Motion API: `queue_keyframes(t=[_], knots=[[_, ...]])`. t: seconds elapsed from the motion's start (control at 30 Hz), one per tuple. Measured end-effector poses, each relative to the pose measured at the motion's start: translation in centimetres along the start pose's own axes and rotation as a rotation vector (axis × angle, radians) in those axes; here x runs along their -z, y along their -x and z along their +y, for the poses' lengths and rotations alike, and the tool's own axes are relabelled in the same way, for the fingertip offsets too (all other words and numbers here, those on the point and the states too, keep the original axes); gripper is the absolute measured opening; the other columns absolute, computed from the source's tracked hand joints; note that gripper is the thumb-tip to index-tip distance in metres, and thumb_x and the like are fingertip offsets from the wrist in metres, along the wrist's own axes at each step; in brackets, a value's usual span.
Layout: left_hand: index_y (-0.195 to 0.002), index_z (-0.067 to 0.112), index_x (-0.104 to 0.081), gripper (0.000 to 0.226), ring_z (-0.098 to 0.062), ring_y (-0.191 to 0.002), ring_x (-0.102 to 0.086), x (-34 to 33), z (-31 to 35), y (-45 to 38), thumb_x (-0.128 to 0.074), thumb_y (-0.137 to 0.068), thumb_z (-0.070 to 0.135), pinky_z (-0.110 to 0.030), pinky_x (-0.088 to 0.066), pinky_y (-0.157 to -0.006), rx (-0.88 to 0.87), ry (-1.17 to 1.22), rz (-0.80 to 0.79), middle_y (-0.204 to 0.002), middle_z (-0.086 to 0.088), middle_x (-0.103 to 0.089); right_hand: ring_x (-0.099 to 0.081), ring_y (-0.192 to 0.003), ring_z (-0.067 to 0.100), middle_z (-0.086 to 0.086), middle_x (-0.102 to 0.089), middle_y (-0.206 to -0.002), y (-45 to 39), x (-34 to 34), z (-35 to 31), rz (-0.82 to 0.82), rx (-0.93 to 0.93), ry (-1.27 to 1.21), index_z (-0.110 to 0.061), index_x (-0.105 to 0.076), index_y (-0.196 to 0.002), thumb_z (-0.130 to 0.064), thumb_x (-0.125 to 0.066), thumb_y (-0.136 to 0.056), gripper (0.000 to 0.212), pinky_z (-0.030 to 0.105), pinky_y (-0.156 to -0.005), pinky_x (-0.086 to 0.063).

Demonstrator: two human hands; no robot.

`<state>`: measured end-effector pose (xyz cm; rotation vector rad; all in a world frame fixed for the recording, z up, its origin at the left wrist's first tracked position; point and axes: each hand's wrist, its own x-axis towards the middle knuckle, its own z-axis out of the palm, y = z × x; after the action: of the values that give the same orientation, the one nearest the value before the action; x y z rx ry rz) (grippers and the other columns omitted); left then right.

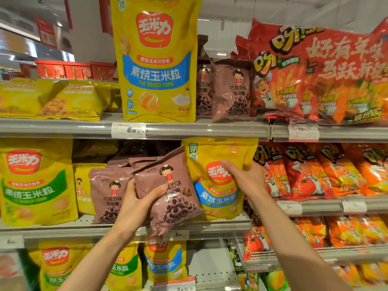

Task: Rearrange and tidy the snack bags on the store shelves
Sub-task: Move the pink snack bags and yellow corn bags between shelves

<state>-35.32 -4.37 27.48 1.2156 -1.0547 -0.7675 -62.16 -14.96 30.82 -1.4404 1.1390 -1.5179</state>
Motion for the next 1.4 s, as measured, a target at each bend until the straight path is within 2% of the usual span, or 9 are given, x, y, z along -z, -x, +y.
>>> queue_keyframes(t=[0.2, 0.33, 0.53, 0.63, 0.7, 0.83, 0.93, 1.1, 1.4], knots=[[-0.129, 0.022, -0.053, 0.084, -0.005, -0.088, -0.074, 0.2, -0.2, 0.2, -0.092, -0.058, 0.047, -0.017, -0.058, -0.064, -0.021, 0.01, -0.052, -0.115, -0.003, -0.07, -0.077, -0.09, 0.008, -0.012, -0.08, -0.098, 3.0, 0.3, 1.1, 0.093, 0.03, -0.019, -0.024, -0.074, -0.109, -0.036, -0.086, -0.081, 0.032, 0.027, -0.074, -0.06], [-0.127, 0.027, -0.054, 0.089, -0.019, -0.103, -0.074, 1.1, -0.8, 0.0, -0.088, -0.051, 0.059, -0.043, -0.061, -0.088, -0.011, 0.013, -0.07, -0.118, -0.003, -0.072, -0.073, -0.079, -0.006, -0.026, -0.076, -0.077, 4.5, 0.6, 1.2, 0.143, 0.075, -0.034, -0.029, -0.072, -0.097, -0.026, -0.084, -0.084, 0.018, 0.009, -0.061, -0.054], [-0.13, 0.026, -0.053, 0.091, -0.017, -0.105, -0.073, 1.7, -1.4, 0.1, -0.086, -0.051, 0.056, -0.037, -0.059, -0.088, -0.032, 0.05, -0.081, -0.121, -0.003, -0.071, -0.076, -0.094, 0.009, -0.011, -0.079, -0.099, 4.7, -1.0, -0.9, 0.275, 0.155, -0.108, -0.024, -0.072, -0.11, -0.053, -0.089, -0.072, 0.051, 0.041, -0.087, -0.062], [-0.131, 0.025, -0.052, 0.094, -0.016, -0.103, -0.073, 2.2, -1.6, 0.2, -0.086, -0.049, 0.057, -0.029, -0.058, -0.08, -0.029, 0.057, -0.063, -0.12, -0.005, -0.07, -0.075, -0.085, -0.002, -0.023, -0.078, -0.086, 4.8, -1.0, -2.9, 0.29, 0.202, -0.099, -0.03, -0.074, -0.092, -0.041, -0.087, -0.08, 0.021, 0.034, -0.082, -0.061], [-0.132, 0.024, -0.052, 0.096, -0.014, -0.1, -0.073, 2.4, -1.7, 0.3, -0.085, -0.048, 0.057, -0.024, -0.059, -0.074, -0.043, 0.051, -0.045, -0.119, -0.004, -0.07, -0.074, -0.086, -0.002, -0.021, -0.078, -0.086, 5.5, -1.0, -3.6, 0.323, 0.237, -0.085, -0.029, -0.074, -0.096, -0.042, -0.086, -0.08, 0.023, 0.032, -0.08, -0.06], [-0.135, 0.024, -0.05, 0.101, -0.018, -0.109, -0.071, 2.9, -2.3, 0.1, -0.087, -0.048, 0.058, -0.042, -0.059, -0.093, -0.057, 0.019, -0.016, -0.122, -0.002, -0.069, -0.075, -0.094, 0.006, -0.013, -0.078, -0.097, 6.5, -0.7, -4.1, 0.405, 0.282, -0.052, -0.027, -0.075, -0.099, -0.048, -0.087, -0.077, 0.032, 0.039, -0.087, -0.061], [-0.136, 0.024, -0.049, 0.102, -0.016, -0.11, -0.069, 2.8, -2.6, 0.3, -0.088, -0.05, 0.061, -0.044, -0.058, -0.097, -0.089, -0.028, -0.015, -0.124, 0.0, -0.067, -0.075, -0.096, 0.007, -0.013, -0.079, -0.1, 7.2, 0.4, -4.0, 0.407, 0.252, -0.005, -0.026, -0.076, -0.104, -0.052, -0.086, -0.076, 0.04, 0.039, -0.089, -0.061], [-0.132, 0.017, -0.05, 0.091, 0.001, -0.097, -0.071, 1.3, -3.4, 1.7, -0.096, -0.058, 0.04, -0.026, -0.057, -0.087, -0.113, -0.033, -0.036, -0.115, 0.006, -0.07, -0.076, -0.086, 0.001, -0.015, -0.078, -0.097, 9.5, 3.6, -2.7, 0.35, 0.137, 0.026, -0.026, -0.074, -0.108, -0.043, -0.085, -0.081, 0.033, 0.028, -0.078, -0.059], [-0.131, 0.026, -0.049, 0.09, -0.004, -0.112, -0.069, -0.8, -5.1, 3.2, -0.091, -0.054, 0.049, -0.041, -0.053, -0.105, -0.13, -0.079, -0.111, -0.122, 0.01, -0.07, -0.076, -0.084, 0.012, -0.013, -0.077, -0.095, 11.7, 6.4, 2.2, 0.326, -0.107, 0.028, -0.031, -0.069, -0.102, -0.039, -0.085, -0.081, 0.027, 0.031, -0.071, -0.058]])
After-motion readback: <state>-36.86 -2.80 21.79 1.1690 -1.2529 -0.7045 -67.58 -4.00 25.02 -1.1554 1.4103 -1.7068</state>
